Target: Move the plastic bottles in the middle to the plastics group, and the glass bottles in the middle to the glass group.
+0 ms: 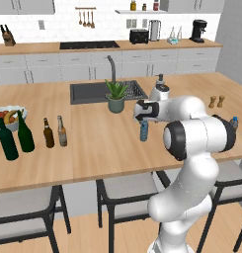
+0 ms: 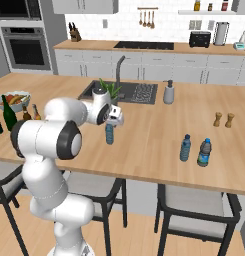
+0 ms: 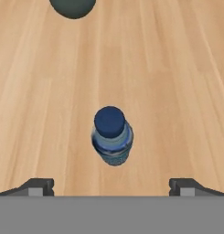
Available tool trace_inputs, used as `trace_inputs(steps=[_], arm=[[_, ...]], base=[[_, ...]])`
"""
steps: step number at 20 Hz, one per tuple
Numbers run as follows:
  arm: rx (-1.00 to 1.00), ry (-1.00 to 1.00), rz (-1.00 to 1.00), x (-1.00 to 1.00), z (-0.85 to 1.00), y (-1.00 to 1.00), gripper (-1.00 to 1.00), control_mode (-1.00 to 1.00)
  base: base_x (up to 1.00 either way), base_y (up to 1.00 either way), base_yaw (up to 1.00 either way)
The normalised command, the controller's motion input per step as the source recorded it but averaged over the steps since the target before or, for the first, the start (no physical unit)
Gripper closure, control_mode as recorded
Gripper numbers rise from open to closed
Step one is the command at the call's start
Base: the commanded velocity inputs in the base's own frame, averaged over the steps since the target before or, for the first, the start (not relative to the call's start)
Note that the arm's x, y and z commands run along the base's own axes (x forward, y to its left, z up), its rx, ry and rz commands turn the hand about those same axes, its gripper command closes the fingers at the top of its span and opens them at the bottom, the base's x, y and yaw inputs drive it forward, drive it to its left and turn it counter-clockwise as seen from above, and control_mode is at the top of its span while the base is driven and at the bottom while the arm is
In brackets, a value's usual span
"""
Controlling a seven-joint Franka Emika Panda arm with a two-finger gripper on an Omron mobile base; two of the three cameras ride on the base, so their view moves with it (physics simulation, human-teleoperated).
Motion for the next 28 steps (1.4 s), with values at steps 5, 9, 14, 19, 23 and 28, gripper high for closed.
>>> trace_inputs(steps=[5, 9, 14, 19, 23, 28], arm=[[0.00, -0.04, 0.05, 0.01, -0.16, 0.01, -1.00, -1.00], [0.00, -0.04, 0.04, 0.00, -0.22, 0.01, -1.00, -1.00], [0.00, 0.00, 0.03, 0.17, -0.09, 0.05, -1.00, -1.00], [-0.01, 0.00, 0.01, 0.15, -0.11, 0.00, -1.00, -1.00], [-0.01, 0.00, 0.00, 0.02, -0.05, 0.00, -1.00, -1.00], [-0.04, 0.00, 0.00, 0.01, -0.03, 0.00, -1.00, -1.00]], base=[[0.00, 0.00, 0.00], [0.00, 0.00, 0.00], [0.00, 0.00, 0.00], [0.00, 0.00, 0.00], [0.00, 0.00, 0.00], [0.00, 0.00, 0.00]])
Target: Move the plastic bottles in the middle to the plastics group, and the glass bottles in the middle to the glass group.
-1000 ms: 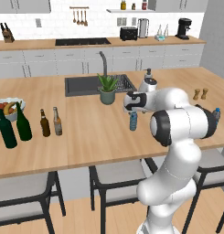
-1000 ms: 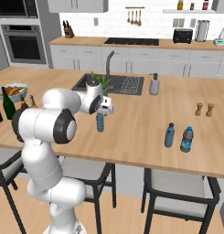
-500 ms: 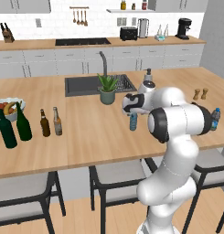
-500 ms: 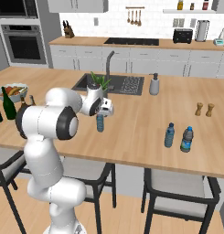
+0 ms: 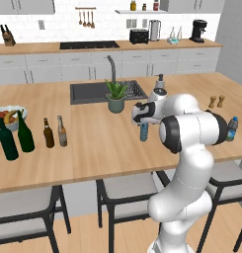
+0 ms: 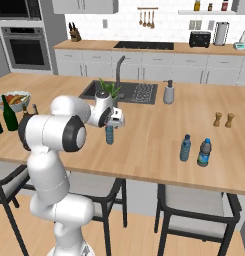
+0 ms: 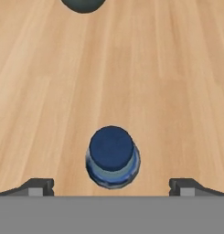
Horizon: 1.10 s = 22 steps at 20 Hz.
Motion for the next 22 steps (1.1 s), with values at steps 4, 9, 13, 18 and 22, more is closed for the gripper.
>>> trace_inputs(steps=[4, 9, 13, 18, 22], arm=[[-0.06, 0.00, 0.00, 0.01, -0.14, 0.00, -1.00, -1.00], [-0.04, 0.00, 0.00, 0.01, -0.10, 0.01, -1.00, -1.00], [-0.01, 0.00, 0.00, 0.03, 0.00, 0.05, -1.00, -1.00], [0.00, 0.00, 0.00, 0.05, 0.00, 0.00, -1.00, -1.00], [0.00, 0.00, 0.00, 0.01, 0.00, 0.00, -1.00, -1.00]], base=[[0.00, 0.00, 0.00], [0.00, 0.00, 0.00], [0.00, 0.00, 0.00], [0.00, 0.00, 0.00], [0.00, 0.00, 0.00]])
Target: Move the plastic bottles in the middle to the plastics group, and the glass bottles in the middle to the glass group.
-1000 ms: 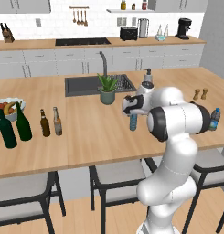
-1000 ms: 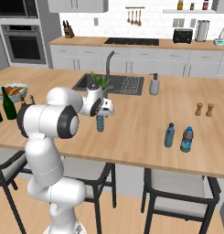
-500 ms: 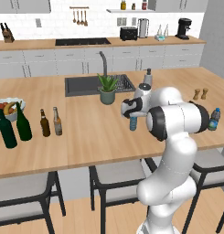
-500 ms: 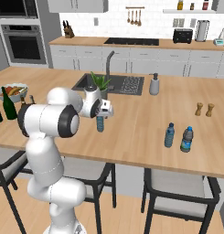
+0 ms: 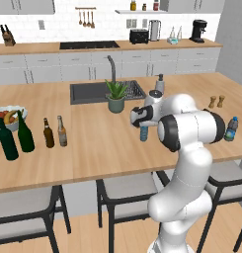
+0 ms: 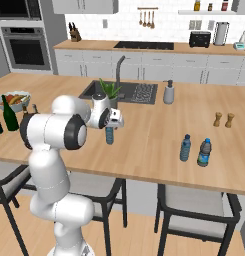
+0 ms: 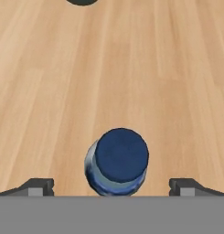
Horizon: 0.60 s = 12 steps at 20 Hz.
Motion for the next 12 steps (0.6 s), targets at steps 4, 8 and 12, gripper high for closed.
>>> trace_inputs(steps=[4, 8, 12], arm=[[0.00, -0.10, 0.00, 0.00, -0.09, 0.00, -1.00, -1.00], [0.00, -0.07, 0.00, 0.03, -0.17, 0.00, -1.00, -1.00], [0.00, -0.02, 0.00, 0.01, -0.13, 0.00, -1.00, -1.00]], base=[[0.00, 0.00, 0.00], [0.00, 0.00, 0.00], [0.00, 0.00, 0.00]])
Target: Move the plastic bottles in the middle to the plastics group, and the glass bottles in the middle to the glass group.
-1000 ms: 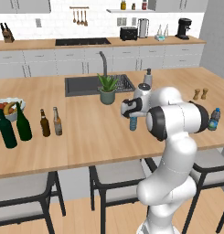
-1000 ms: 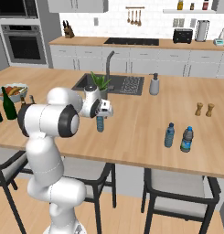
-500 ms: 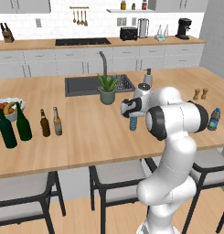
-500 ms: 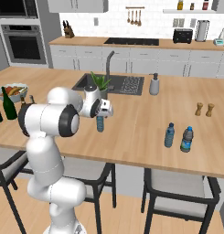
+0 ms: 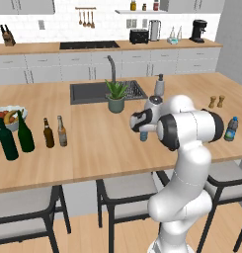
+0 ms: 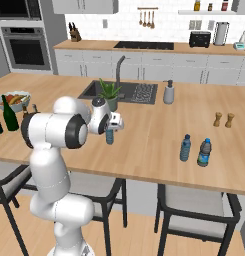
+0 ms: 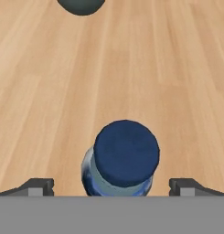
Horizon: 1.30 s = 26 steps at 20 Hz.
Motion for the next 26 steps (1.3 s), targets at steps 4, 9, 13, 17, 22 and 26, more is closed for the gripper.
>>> trace_inputs(steps=[4, 9, 13, 17, 22, 26], arm=[[0.00, 0.00, 0.00, 0.00, 0.00, 0.00, -1.00, -1.00], [0.00, 0.00, 0.00, 0.04, 0.00, 0.00, -1.00, -1.00], [0.00, 0.00, 0.00, 0.07, 0.00, 0.00, -1.00, -1.00], [0.00, 0.00, 0.00, 0.13, 0.02, 0.00, -1.00, -1.00], [0.00, 0.00, 0.00, 0.03, 0.00, 0.00, 1.00, -1.00], [0.00, 0.00, 0.00, 0.00, 0.00, 0.00, 1.00, -1.00]], base=[[0.00, 0.00, 0.00], [0.00, 0.00, 0.00], [0.00, 0.00, 0.00], [0.00, 0.00, 0.00], [0.00, 0.00, 0.00], [0.00, 0.00, 0.00]])
